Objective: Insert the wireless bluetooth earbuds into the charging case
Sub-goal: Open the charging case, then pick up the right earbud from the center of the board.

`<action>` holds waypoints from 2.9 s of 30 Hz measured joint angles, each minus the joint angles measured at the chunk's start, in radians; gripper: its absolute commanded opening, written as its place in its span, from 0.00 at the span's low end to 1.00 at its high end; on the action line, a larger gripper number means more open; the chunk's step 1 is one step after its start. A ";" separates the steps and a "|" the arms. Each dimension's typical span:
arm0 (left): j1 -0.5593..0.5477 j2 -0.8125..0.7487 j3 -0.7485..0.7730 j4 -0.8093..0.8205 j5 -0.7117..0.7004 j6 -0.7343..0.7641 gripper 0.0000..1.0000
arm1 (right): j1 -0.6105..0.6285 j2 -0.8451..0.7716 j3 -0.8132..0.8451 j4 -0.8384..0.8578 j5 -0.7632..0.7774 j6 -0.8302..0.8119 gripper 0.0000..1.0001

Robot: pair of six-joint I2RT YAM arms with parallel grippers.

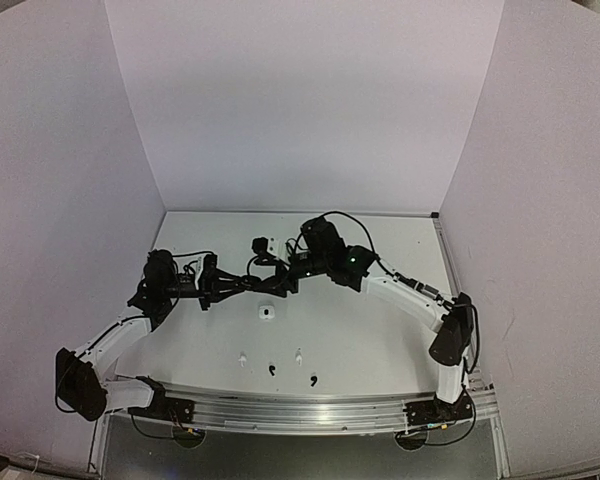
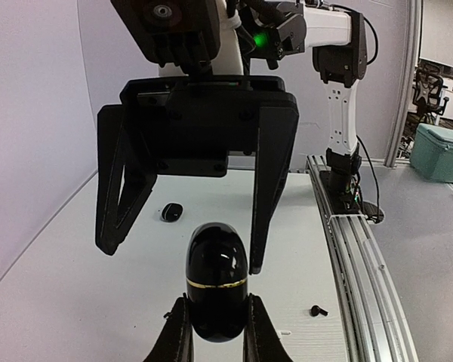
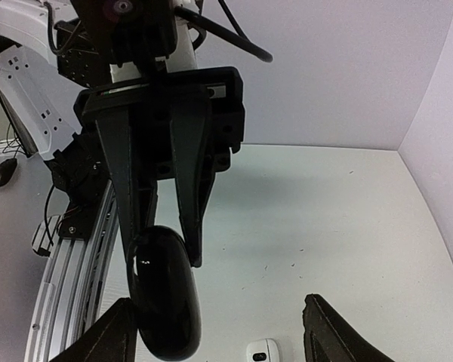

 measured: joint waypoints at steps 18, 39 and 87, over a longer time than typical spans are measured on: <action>0.001 0.001 0.013 -0.043 -0.003 0.052 0.00 | 0.001 0.013 0.021 -0.018 0.056 0.007 0.67; 0.003 0.001 0.056 -0.204 -0.030 0.297 0.00 | -0.023 0.013 0.031 -0.043 0.042 0.041 0.67; -0.003 -0.032 -0.148 0.255 -0.229 -0.336 0.00 | -0.063 0.066 0.109 -0.010 0.061 0.268 0.63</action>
